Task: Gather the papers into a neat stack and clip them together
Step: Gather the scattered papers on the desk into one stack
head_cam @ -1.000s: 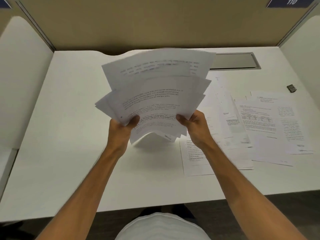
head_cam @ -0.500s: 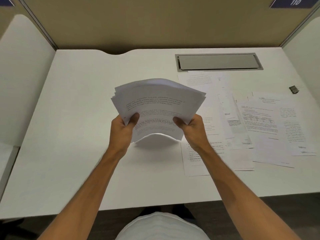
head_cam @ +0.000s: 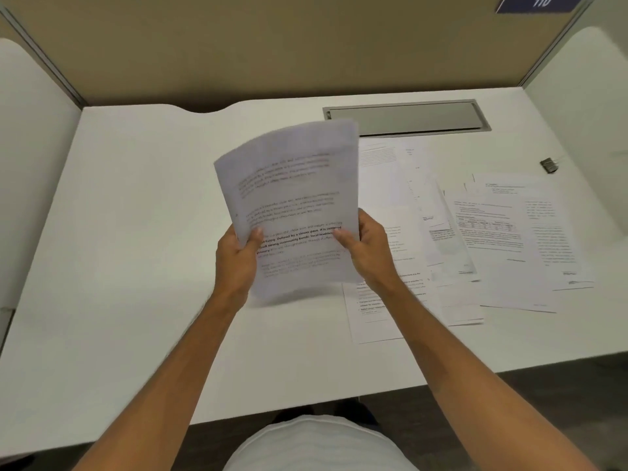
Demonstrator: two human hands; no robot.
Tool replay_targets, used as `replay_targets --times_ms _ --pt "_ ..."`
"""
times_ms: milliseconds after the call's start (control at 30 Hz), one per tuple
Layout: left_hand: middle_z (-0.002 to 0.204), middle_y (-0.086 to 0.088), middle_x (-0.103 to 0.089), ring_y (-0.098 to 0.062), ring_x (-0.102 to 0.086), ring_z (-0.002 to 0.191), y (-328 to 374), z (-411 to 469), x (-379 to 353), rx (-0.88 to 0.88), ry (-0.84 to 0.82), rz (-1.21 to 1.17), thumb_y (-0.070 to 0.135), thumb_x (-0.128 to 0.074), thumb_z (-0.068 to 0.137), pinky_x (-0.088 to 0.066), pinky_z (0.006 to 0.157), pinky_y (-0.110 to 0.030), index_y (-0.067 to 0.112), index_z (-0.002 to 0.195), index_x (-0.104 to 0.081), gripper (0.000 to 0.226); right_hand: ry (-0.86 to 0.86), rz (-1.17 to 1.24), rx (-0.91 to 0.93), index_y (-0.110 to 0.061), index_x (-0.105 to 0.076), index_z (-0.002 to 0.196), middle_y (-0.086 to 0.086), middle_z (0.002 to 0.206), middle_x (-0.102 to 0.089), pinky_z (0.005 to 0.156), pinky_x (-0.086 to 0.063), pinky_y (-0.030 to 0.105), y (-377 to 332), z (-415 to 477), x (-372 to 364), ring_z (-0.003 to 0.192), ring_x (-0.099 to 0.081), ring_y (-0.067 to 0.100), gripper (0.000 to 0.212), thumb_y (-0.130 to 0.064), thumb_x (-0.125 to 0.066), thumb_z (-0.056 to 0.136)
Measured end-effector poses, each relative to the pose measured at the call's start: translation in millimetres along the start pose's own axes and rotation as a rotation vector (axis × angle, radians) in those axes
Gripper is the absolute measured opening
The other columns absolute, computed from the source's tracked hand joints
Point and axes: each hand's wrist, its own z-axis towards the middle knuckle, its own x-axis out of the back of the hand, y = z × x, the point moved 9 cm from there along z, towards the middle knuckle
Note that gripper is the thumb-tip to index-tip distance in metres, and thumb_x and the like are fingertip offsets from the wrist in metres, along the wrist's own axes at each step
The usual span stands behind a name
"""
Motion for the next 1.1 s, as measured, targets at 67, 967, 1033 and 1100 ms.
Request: replay_targets --times_ms 67,967,1033,1100 --pt "0.108 0.009 -0.076 -0.017 -0.073 0.101 -1 2 -3 0.024 0.011 -0.009 0.023 -0.064 0.097 -0.059 0.091 -0.046 0.034 0.108 -0.068 0.016 0.042 0.011 -0.02 -0.011 -0.058 0.124 0.007 0.12 -0.072 0.084 -0.062 0.045 1 -1 12 0.1 -0.074 0.023 0.03 -0.017 -0.066 0.095" --pt "0.089 -0.009 -0.073 -0.032 -0.072 0.083 -90 -48 -149 0.497 0.072 0.283 -0.003 -0.061 0.082 -0.057 0.067 -0.034 0.018 0.081 -0.066 0.022 0.259 -0.446 -0.561 -0.021 -0.058 0.093 0.01 0.109 -0.061 0.064 -0.047 0.03 141 -26 167 0.088 -0.066 0.034 0.011 -0.02 -0.065 0.084" --pt "0.088 -0.008 -0.072 -0.031 -0.071 0.078 -93 -49 -150 0.514 0.095 0.284 -0.003 -0.061 0.082 -0.053 0.064 -0.031 0.017 0.08 -0.065 0.021 0.235 -0.434 -0.572 -0.02 -0.057 0.102 0.007 0.109 -0.06 0.076 -0.054 0.038 141 -25 169 0.09 -0.065 0.032 0.018 -0.017 -0.064 0.086" --pt "0.084 -0.005 -0.07 -0.025 -0.067 0.07 -93 -51 -152 0.512 0.115 0.304 -0.003 -0.061 0.083 -0.051 0.062 -0.027 0.016 0.082 -0.065 0.019 0.202 -0.427 -0.588 -0.02 -0.052 0.111 0.003 0.105 -0.06 0.087 -0.054 0.045 144 -25 170 0.093 -0.064 0.03 0.026 -0.014 -0.062 0.088"
